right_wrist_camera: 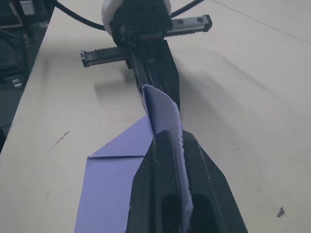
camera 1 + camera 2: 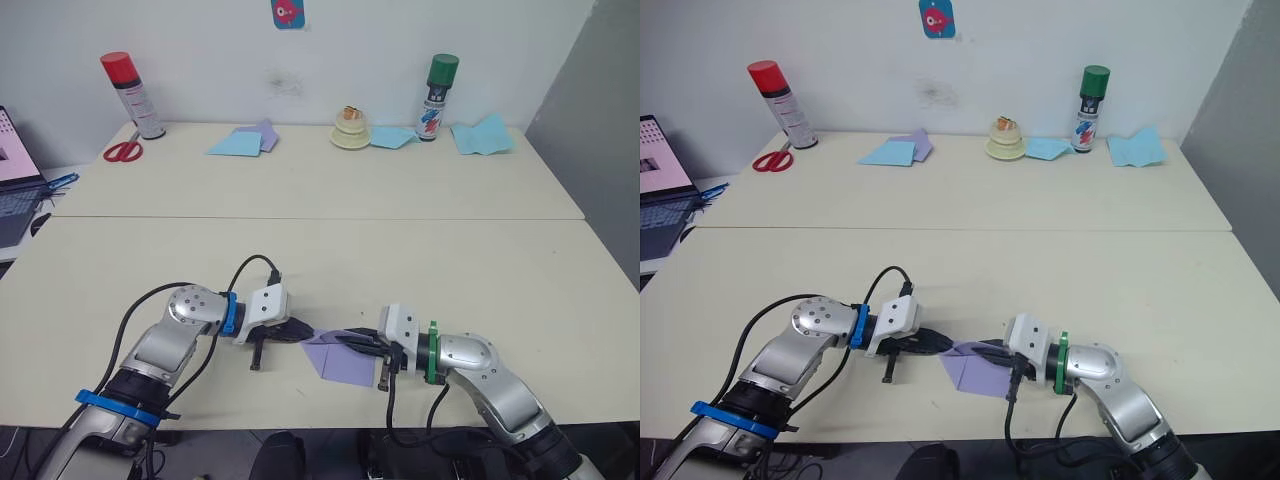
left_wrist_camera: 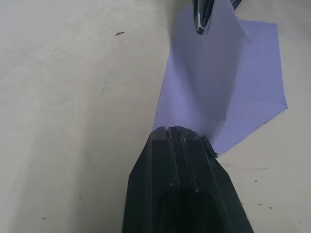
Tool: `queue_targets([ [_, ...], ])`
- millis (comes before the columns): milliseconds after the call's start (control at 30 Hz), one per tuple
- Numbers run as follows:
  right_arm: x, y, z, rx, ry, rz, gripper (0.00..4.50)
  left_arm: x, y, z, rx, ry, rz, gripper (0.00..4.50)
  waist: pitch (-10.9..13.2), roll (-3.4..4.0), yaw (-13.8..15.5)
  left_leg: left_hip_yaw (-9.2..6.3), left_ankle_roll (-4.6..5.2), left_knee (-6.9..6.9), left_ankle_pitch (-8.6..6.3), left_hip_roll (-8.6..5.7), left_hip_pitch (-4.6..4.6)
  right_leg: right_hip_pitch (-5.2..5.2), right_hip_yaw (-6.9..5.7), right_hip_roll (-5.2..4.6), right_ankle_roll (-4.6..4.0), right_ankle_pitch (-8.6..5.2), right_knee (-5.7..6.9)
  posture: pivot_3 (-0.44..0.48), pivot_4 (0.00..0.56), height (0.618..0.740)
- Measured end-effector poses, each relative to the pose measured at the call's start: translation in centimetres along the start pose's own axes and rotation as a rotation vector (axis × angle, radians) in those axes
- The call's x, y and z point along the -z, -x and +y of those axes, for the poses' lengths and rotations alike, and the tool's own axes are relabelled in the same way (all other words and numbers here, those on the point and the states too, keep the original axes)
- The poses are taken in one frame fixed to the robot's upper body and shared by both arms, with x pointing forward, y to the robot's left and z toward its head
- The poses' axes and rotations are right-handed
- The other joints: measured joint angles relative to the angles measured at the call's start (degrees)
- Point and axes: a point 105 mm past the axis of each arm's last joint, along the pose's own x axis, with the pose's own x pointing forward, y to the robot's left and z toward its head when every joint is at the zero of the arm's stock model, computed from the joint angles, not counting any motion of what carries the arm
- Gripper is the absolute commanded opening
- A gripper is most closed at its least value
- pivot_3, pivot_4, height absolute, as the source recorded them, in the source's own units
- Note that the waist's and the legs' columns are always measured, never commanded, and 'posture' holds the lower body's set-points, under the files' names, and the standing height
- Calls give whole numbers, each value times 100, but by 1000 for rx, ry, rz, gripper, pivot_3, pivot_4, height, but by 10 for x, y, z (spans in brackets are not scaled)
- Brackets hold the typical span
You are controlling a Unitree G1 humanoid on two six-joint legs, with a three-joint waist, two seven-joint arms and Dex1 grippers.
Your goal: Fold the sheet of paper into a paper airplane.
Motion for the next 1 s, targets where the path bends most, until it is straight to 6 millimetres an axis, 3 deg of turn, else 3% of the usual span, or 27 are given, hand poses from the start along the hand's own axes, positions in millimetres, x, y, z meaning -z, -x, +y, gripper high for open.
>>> queue_targets([
  [533,9,-3,-9,104,-179,88,47,4,3,-1,-16,-4,4,0,-15,9,-3,3,0,-4,0,1,4,0,5,-1,-6,-4,-4,0,150,725],
  [1000,18,-7,-13,134,-192,152,47,4,8,-1,-93,-10,-16,0,-23,16,-3,2,0,-19,-1,2,-3,-2,1,-4,-5,-4,-29,0,150,725],
])
